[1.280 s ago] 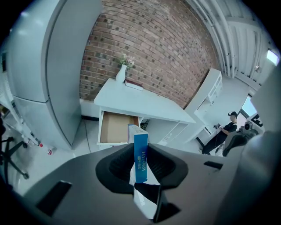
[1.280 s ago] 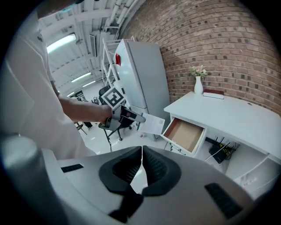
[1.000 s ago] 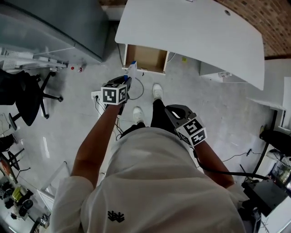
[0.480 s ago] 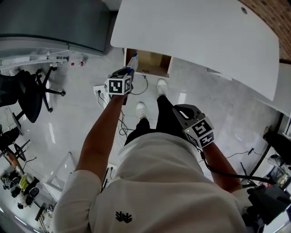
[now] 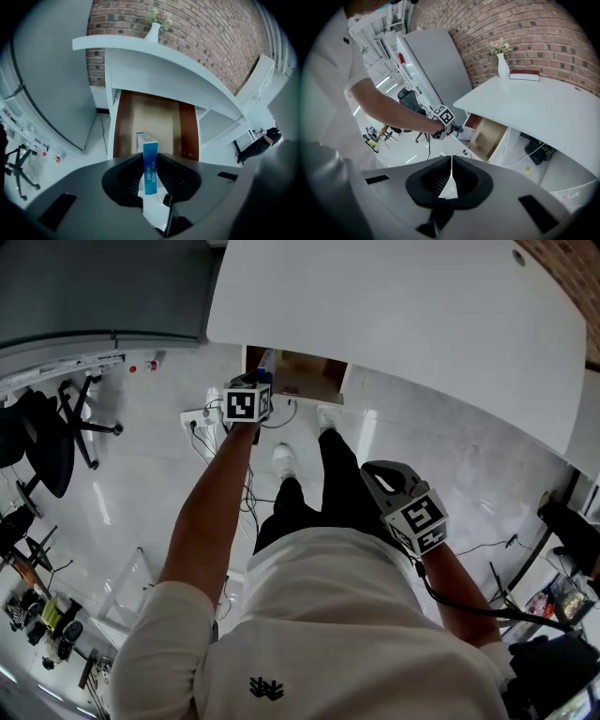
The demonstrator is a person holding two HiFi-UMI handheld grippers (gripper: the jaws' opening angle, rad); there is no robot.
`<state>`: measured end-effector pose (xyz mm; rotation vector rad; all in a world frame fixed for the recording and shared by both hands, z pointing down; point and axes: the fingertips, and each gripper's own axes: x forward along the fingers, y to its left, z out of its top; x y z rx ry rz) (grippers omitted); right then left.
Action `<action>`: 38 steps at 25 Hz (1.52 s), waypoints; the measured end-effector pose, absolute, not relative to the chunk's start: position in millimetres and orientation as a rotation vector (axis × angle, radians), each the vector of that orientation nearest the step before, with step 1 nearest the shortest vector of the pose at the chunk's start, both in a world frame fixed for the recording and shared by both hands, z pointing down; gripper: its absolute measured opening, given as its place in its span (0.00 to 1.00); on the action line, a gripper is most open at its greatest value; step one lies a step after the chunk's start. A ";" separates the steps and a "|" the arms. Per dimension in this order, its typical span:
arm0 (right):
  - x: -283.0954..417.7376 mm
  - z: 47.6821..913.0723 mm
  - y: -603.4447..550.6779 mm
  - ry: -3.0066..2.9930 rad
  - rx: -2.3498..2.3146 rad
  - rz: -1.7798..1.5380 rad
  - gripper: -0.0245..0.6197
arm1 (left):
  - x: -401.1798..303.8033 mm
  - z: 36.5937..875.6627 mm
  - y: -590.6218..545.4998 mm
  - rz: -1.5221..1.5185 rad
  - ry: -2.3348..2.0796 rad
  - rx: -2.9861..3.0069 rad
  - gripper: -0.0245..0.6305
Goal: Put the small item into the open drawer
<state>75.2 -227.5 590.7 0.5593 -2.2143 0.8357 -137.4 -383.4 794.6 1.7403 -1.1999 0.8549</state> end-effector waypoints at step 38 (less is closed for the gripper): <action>72.0 599.8 -234.8 -2.223 0.568 0.842 0.09 | -137.5 794.8 -383.8 0.927 -1.212 1.749 0.27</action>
